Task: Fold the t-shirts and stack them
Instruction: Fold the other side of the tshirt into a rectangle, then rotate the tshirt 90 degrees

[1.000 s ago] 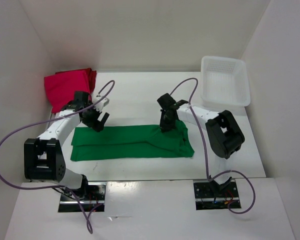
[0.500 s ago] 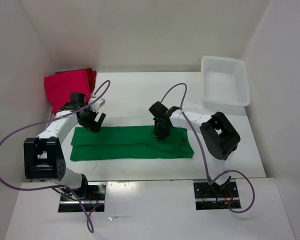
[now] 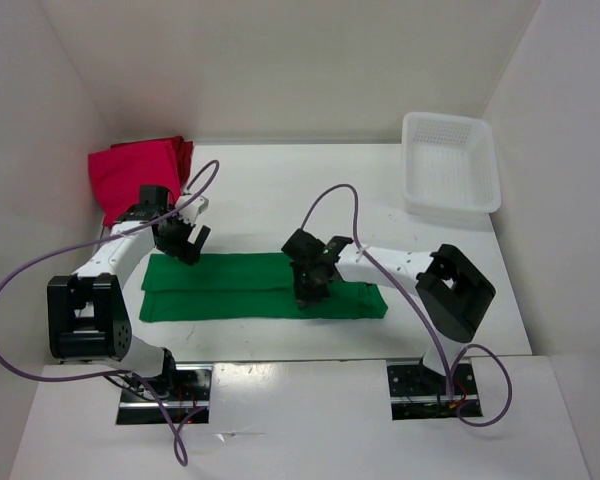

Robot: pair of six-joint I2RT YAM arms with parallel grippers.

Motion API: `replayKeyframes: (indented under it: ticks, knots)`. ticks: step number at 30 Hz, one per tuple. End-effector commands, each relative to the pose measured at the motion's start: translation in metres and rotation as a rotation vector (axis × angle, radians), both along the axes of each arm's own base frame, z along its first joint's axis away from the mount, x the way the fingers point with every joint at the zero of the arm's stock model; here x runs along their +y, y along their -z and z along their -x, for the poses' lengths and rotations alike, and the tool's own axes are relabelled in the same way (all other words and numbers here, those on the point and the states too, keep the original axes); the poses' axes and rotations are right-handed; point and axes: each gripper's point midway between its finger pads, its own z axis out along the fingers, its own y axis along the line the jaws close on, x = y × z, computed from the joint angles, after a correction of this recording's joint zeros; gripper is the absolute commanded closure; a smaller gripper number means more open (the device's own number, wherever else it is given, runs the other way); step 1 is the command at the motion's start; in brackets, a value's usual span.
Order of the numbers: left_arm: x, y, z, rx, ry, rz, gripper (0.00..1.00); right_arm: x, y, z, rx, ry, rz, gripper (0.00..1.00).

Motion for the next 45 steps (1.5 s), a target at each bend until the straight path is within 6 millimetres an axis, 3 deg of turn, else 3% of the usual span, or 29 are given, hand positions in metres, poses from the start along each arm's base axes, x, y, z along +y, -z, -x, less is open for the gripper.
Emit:
replayKeyframes:
  ticks: [1, 3, 6, 7, 8, 11, 12, 13, 14, 15, 17, 18, 21, 24, 28, 35, 40, 43, 44, 45]
  knots:
    - [0.003, -0.004, -0.007, -0.021, -0.019, -0.003, 0.00, 0.001, -0.002, 0.021, 0.052, 0.004, -0.018, 1.00]
    - [0.005, -0.004, -0.007, -0.021, -0.024, -0.012, 0.00, 0.001, -0.002, 0.021, 0.054, 0.012, -0.020, 1.00]
    - [0.016, -0.004, -0.007, -0.019, -0.045, -0.068, 0.00, 0.000, -0.030, 0.010, -0.011, 0.039, -0.030, 1.00]
    - [0.023, -0.009, -0.012, -0.040, -0.067, -0.089, 0.00, -0.007, -0.044, 0.011, -0.028, 0.068, -0.028, 1.00]
    - [0.032, -0.010, -0.014, -0.049, -0.092, -0.107, 0.00, -0.017, -0.050, 0.004, -0.075, 0.116, 0.001, 1.00]
    - [0.058, -0.018, -0.020, -0.069, -0.147, -0.166, 0.00, -0.053, -0.062, 0.008, -0.097, 0.297, 0.024, 0.96]
    - [0.075, -0.023, -0.021, -0.083, -0.186, -0.193, 0.00, -0.079, -0.049, 0.008, -0.076, 0.385, 0.053, 0.85]
    - [0.083, -0.022, -0.022, -0.084, -0.201, -0.208, 0.00, -0.091, -0.048, 0.010, -0.056, 0.478, 0.040, 0.70]
    - [0.091, -0.022, -0.023, -0.081, -0.223, -0.217, 0.00, -0.102, -0.062, 0.009, -0.079, 0.544, -0.026, 0.53]
    - [0.105, -0.028, -0.025, -0.099, -0.247, -0.238, 0.00, -0.123, -0.050, 0.012, -0.061, 0.628, -0.016, 0.46]
    - [0.112, -0.017, -0.025, -0.072, -0.250, -0.256, 0.00, -0.140, -0.060, 0.017, -0.073, 0.761, -0.109, 0.33]
    - [0.118, -0.012, -0.027, -0.064, -0.254, -0.272, 0.00, -0.148, -0.063, 0.016, -0.094, 0.813, -0.122, 0.00]
    - [0.123, -0.003, -0.034, -0.075, -0.266, -0.290, 0.00, -0.170, -0.058, 0.029, -0.082, 0.949, -0.119, 0.00]
    - [0.125, 0.015, -0.035, -0.041, -0.287, -0.264, 0.00, -0.183, -0.042, 0.034, -0.049, 1.003, -0.074, 0.00]
    - [0.129, 0.021, -0.041, -0.042, -0.301, -0.251, 0.00, -0.179, -0.015, 0.035, 0.009, 0.991, -0.029, 0.00]
    - [0.145, 0.024, -0.037, -0.036, -0.323, -0.262, 0.00, -0.175, 0.022, 0.011, 0.038, 0.993, 0.099, 0.00]
    - [0.155, 0.021, -0.034, -0.044, -0.332, -0.256, 0.00, -0.168, 0.030, -0.008, 0.026, 0.940, 0.161, 0.01]
    - [0.160, 0.023, -0.026, -0.022, -0.338, -0.248, 0.00, -0.166, 0.037, -0.007, 0.068, 0.952, 0.129, 0.21]
    - [0.162, 0.025, -0.022, -0.009, -0.347, -0.246, 0.00, -0.166, 0.039, -0.006, 0.073, 0.952, 0.137, 0.38]
    - [0.162, 0.026, -0.020, -0.003, -0.347, -0.227, 0.00, -0.167, 0.039, -0.006, 0.071, 0.941, 0.140, 0.47]
